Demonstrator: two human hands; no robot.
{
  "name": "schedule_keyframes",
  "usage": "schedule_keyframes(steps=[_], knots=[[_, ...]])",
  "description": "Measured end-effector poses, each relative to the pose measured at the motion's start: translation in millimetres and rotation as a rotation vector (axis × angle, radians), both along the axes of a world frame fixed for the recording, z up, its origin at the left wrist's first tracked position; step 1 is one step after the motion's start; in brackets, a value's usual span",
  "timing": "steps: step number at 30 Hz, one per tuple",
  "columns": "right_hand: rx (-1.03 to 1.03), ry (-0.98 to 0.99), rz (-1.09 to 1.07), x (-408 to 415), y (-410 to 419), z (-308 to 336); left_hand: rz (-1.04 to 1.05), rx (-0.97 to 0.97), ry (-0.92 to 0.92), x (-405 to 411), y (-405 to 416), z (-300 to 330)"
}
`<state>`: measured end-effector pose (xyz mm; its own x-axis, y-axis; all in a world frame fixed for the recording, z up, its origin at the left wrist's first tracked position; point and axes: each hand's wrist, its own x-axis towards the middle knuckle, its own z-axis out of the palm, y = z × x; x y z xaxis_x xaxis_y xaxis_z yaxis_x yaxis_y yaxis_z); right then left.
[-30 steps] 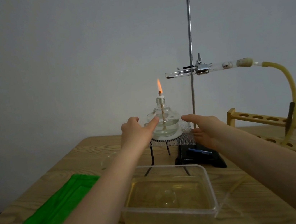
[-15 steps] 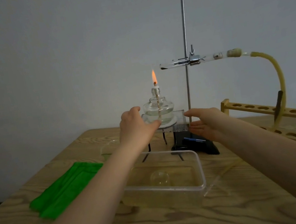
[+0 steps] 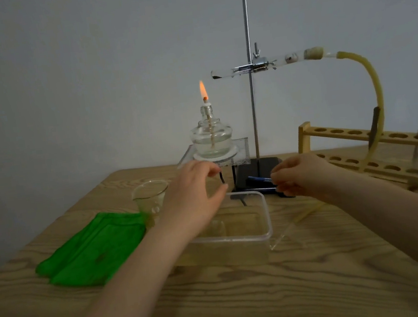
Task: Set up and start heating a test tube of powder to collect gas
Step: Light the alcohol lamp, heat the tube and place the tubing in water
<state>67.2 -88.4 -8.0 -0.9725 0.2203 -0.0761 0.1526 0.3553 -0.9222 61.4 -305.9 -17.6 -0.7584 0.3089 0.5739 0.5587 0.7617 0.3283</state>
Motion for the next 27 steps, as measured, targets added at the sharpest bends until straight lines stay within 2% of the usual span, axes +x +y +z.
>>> schedule_keyframes(steps=[5, 11, 19, 27], knots=[[0.439, 0.033, 0.153, 4, 6, -23, -0.074, -0.083, -0.122, 5, -6, -8], [0.932, -0.033, 0.352, 4, 10, -38, -0.092, -0.108, -0.234, 4, -14, -13], [1.237, -0.092, 0.436, 3, 6, -46, -0.092, -0.156, -0.338, 1, -21, -17], [1.403, -0.023, 0.5, -1, 4, -50, -0.086, -0.136, -0.365, 0, -20, -21]])
